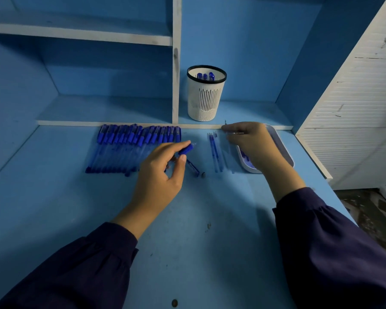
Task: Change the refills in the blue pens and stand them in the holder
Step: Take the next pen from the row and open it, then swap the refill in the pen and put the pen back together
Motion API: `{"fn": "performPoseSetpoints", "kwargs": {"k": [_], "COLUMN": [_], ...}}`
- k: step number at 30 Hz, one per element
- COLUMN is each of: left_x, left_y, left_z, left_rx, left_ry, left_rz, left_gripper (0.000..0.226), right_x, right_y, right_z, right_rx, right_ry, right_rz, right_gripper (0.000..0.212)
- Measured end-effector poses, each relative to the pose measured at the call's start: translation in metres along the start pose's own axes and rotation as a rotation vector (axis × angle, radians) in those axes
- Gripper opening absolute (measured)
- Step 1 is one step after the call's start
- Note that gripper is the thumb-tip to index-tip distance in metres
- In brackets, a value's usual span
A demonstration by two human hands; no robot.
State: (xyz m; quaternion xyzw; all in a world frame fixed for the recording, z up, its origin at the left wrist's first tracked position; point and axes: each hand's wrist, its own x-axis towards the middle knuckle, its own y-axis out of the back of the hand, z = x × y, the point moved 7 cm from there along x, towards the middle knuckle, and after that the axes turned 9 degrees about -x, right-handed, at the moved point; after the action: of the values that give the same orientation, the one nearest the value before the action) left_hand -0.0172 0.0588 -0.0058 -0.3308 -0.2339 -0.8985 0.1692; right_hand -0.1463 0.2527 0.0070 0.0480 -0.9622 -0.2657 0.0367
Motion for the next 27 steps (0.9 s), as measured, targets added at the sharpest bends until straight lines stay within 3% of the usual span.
{"fn": "performPoseSetpoints", "kwargs": {"k": [9, 16, 22, 27], "left_x": [0.030, 0.027, 0.027, 0.027], "left_y": [-0.023, -0.024, -0.025, -0.026], "left_z": [-0.011, -0.014, -0.016, -0.017], "left_rx": [0.018, 0.013, 0.009, -0.007], "left_ry": [-0.071, -0.068, -0.070, -0.070], "left_rz": [-0.020, -0.041, -0.055, -0.075], "left_gripper": [0.027, 0.027, 0.028, 0.029], "right_x": [0.020, 0.029, 0.019, 0.016], "right_y": [-0.025, -0.040, -0.024, 0.024], "right_z": [-0.008, -0.003, -0.008, 0.003], "right_rx": [-0.425, -0.624, -0.494, -0.371], "right_ry": [0.032, 0.076, 0.118, 0.099], "right_rz": [0.026, 0.015, 0.025, 0.047], "right_gripper": [0.040, 0.031, 0.032, 0.017]}}
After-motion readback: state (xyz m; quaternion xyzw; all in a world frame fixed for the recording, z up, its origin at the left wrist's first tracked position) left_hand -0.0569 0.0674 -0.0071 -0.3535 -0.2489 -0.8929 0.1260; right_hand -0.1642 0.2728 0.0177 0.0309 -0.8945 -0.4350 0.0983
